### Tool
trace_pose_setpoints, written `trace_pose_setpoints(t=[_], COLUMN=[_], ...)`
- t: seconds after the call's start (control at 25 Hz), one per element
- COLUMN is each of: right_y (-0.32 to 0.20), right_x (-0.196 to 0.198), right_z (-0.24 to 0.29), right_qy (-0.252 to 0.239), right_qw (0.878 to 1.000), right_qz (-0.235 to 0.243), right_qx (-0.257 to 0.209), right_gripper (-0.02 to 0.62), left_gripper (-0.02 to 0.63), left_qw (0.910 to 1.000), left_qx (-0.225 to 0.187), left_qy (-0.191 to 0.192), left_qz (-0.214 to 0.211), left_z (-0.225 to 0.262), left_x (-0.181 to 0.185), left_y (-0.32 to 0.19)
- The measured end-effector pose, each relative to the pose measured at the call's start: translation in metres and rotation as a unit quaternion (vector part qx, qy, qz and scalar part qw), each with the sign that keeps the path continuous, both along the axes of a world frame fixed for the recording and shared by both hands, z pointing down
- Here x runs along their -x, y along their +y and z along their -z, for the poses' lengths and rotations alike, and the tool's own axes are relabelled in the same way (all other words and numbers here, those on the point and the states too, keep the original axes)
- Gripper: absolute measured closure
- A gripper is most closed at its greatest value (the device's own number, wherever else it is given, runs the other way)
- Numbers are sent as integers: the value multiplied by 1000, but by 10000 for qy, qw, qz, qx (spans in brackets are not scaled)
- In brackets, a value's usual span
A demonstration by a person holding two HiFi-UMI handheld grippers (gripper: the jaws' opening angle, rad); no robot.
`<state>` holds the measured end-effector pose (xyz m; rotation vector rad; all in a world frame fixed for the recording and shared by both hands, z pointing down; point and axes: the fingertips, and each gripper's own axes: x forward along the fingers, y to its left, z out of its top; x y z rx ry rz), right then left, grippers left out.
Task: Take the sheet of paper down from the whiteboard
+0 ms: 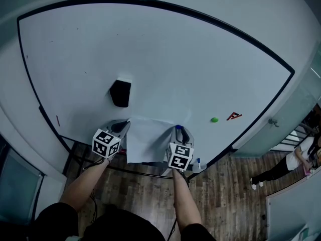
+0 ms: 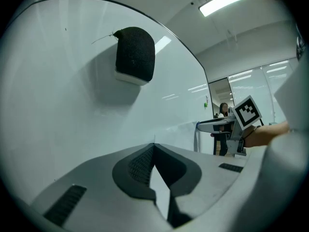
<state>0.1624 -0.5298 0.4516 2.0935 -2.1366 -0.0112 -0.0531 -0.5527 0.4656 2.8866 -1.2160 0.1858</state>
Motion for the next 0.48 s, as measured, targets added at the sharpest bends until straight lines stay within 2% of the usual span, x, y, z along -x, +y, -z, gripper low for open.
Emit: trace_pose_setpoints(t=[0.32, 0.48], right_y=[0, 6], right_x=[2, 3], right_z=[0, -1], right_qy=[-2, -63], right_qw=[10000, 10000], right_qz=[-91, -12], right_qx=[-29, -28], right_gripper=[463, 436], left_gripper=[586, 586], left_qw=[9996, 9993], left_qx=[-106, -106], left_qy=[-278, -358], left_qz=[16, 7], left_z=[-4, -6], left_x=[9, 10], left_y=[7, 12])
